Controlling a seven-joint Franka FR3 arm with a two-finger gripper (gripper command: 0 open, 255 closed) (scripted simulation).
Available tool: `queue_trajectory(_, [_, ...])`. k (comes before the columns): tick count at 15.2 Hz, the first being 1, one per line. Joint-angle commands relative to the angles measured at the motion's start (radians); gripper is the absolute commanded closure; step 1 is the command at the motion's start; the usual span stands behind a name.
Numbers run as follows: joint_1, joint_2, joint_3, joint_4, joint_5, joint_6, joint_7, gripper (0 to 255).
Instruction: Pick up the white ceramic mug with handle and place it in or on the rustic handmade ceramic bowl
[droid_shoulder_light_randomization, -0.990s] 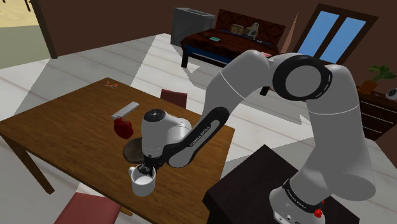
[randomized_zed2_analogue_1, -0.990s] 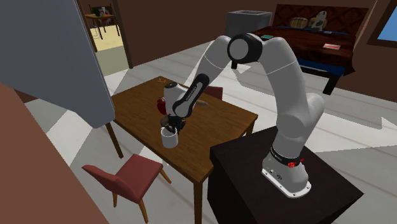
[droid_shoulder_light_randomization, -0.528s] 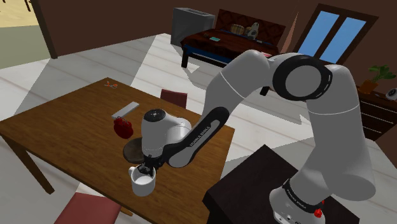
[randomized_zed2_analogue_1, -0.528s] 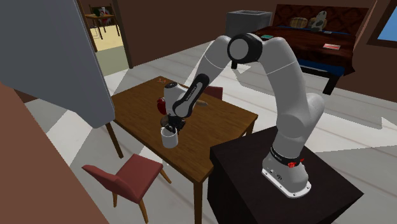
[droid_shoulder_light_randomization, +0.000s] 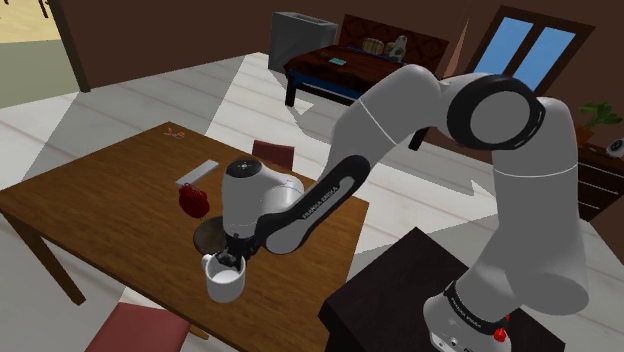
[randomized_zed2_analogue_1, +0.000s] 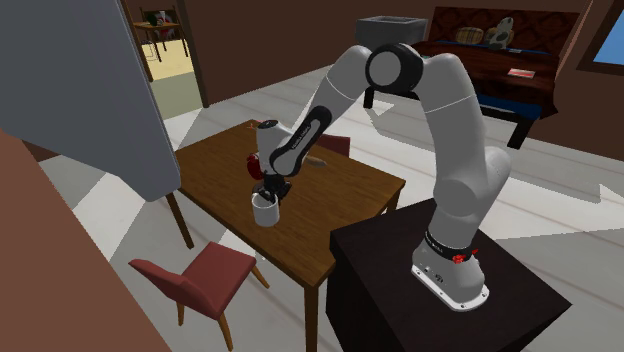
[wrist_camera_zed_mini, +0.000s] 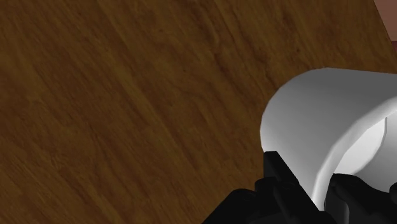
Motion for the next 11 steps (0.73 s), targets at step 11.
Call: queue_trajectory(11, [-0.043, -0.13, 0.059, -0.015, 0.07, -0.11, -0.046, 255])
